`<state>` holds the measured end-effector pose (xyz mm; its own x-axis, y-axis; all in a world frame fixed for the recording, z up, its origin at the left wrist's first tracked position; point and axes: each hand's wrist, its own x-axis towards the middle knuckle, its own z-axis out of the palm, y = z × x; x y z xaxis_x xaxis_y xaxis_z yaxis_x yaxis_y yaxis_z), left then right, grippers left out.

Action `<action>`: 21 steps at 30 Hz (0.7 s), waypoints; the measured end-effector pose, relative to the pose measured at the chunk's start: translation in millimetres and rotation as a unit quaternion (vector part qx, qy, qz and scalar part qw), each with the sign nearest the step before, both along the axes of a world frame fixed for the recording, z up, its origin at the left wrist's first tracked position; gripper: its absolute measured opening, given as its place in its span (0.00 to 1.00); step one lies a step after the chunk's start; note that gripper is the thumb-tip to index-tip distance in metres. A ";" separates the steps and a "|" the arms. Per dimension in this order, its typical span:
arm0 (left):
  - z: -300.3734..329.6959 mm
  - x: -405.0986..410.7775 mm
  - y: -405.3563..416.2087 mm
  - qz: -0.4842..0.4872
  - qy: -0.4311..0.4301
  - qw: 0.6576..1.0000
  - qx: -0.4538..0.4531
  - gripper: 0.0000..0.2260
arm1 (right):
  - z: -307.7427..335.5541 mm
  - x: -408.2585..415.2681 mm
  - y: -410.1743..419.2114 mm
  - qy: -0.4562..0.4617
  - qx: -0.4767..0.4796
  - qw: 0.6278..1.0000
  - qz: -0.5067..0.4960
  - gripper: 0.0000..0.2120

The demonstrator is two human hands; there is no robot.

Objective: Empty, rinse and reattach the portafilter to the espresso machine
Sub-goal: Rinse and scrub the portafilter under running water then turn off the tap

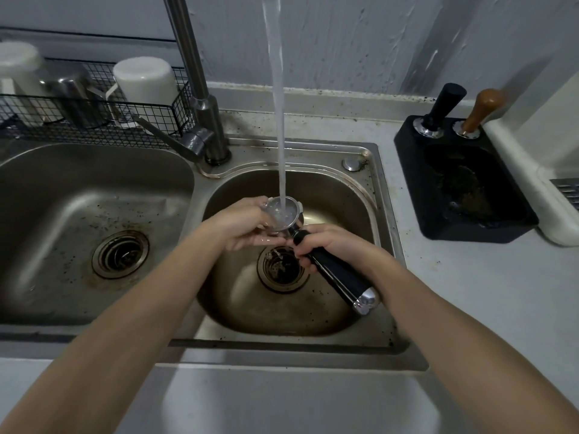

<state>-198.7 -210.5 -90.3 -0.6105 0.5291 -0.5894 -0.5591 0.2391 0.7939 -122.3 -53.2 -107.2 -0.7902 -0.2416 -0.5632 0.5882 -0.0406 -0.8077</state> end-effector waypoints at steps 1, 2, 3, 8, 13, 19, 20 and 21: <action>1.7 -1.6 -2.6 -0.004 0.009 1.000 0.005 0.15 | 0.6 -0.8 1.6 0.002 0.006 1.000 0.005 0.06; 2.1 -2.6 -4.3 -0.014 0.042 0.999 -0.010 0.14 | 1.4 -1.2 2.5 0.005 0.009 1.000 0.010 0.06; 2.0 -3.2 -5.2 -0.035 0.113 0.991 -0.056 0.13 | 2.1 -2.0 2.3 0.008 0.011 1.000 0.013 0.06; -0.7 -9.4 -0.7 -0.096 0.462 0.831 -0.295 0.12 | 5.1 -2.7 -2.0 0.005 -0.006 1.000 0.030 0.07; -6.9 -7.4 6.5 -0.048 0.243 0.948 -0.200 0.11 | 5.8 -3.2 -0.3 -0.003 -0.019 0.999 0.037 0.07; -5.1 -10.7 -6.1 -0.052 0.091 0.992 -0.076 0.12 | 2.2 -2.0 2.0 0.010 0.026 0.999 0.035 0.06; -5.4 -8.9 -6.4 -0.031 0.094 0.992 -0.075 0.11 | 1.4 -2.3 0.5 0.011 0.041 0.999 0.031 0.06; -4.8 -5.8 -6.4 -0.008 0.099 0.992 -0.076 0.08 | 0.8 -2.9 -0.8 0.015 0.058 0.998 0.027 0.06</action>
